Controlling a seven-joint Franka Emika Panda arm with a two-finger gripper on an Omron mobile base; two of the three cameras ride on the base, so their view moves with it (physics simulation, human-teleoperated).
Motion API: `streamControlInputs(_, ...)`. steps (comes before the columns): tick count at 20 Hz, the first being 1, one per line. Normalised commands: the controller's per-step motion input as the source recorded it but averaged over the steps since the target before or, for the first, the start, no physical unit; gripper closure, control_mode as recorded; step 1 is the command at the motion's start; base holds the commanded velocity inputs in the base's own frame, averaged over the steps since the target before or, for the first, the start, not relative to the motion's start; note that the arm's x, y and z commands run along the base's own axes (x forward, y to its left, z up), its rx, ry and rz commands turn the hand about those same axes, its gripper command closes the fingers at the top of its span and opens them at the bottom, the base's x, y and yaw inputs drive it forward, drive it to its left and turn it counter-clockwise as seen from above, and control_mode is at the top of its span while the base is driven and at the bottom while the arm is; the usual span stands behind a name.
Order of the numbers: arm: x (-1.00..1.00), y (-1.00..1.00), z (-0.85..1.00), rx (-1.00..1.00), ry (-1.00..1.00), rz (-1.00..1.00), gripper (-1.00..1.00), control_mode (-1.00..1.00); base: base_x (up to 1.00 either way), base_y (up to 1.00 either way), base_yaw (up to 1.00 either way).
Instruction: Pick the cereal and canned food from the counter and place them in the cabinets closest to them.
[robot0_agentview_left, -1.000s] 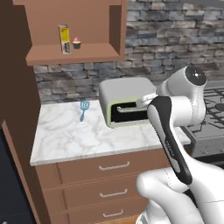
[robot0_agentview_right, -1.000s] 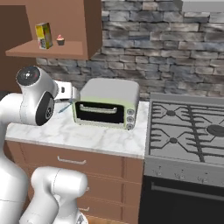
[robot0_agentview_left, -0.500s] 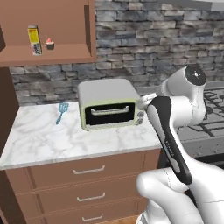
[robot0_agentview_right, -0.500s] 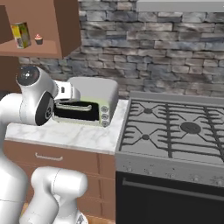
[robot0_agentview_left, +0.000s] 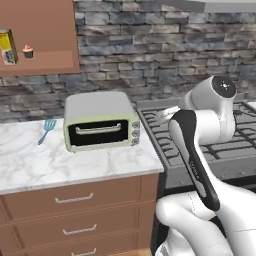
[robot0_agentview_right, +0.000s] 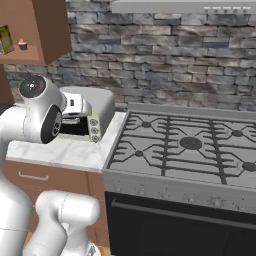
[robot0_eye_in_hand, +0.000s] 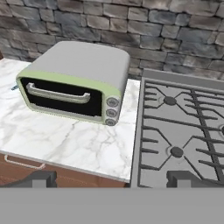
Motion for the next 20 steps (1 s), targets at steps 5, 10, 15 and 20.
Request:
streamControlInputs(5,0.00,0.00,0.00,0.00,0.00,0.00,-1.00,1.00,0.00,-0.45,0.00)
streamControlInputs(10,0.00,0.00,0.00,0.00,0.00,0.00,-1.00,1.00,-0.09,-0.54,0.00)
streamControlInputs(15,0.00,0.00,0.00,0.00,0.00,0.00,-1.00,1.00,-0.06,-0.61,0.00)
streamControlInputs(20,0.00,0.00,0.00,0.00,0.00,0.00,-1.00,1.00,-0.02,-0.61,0.00)
